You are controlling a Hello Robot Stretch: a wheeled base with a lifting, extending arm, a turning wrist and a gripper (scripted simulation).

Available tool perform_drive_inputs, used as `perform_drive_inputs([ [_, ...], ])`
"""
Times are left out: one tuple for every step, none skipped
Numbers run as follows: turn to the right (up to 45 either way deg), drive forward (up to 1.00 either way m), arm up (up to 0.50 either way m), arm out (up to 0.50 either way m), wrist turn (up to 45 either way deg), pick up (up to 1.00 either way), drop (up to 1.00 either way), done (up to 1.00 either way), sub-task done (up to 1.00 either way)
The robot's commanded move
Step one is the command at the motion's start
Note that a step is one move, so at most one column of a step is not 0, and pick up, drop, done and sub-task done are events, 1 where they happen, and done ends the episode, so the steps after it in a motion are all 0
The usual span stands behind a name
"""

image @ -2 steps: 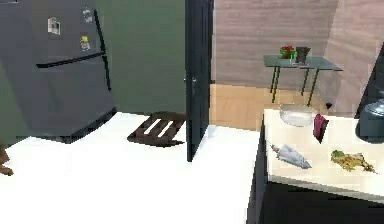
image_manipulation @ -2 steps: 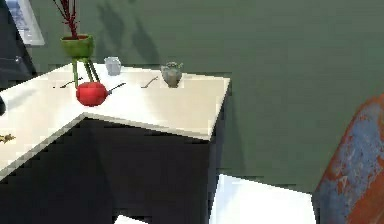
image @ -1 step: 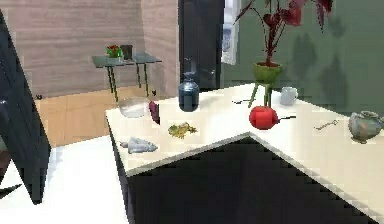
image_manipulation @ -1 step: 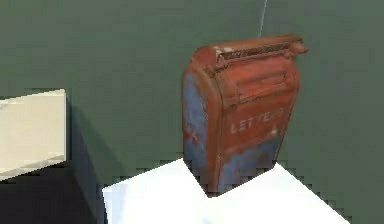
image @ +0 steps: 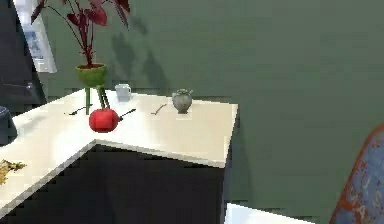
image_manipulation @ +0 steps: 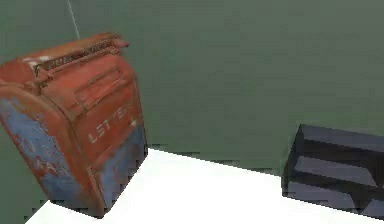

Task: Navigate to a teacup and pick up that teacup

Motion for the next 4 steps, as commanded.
perform_drive_inputs([
  [30.0,0.0,0.0,0.0,0.0,0.0,0.0,0.0,0.0],
  [0.0,0.65,0.0,0.0,0.0,0.0,0.0,0.0,0.0],
  [-9.0,0.0,0.0,0.0,0.0,0.0,0.0,0.0,0.0],
  [0.0,0.45,0.0,0.0,0.0,0.0,0.0,0.0,0.0],
])
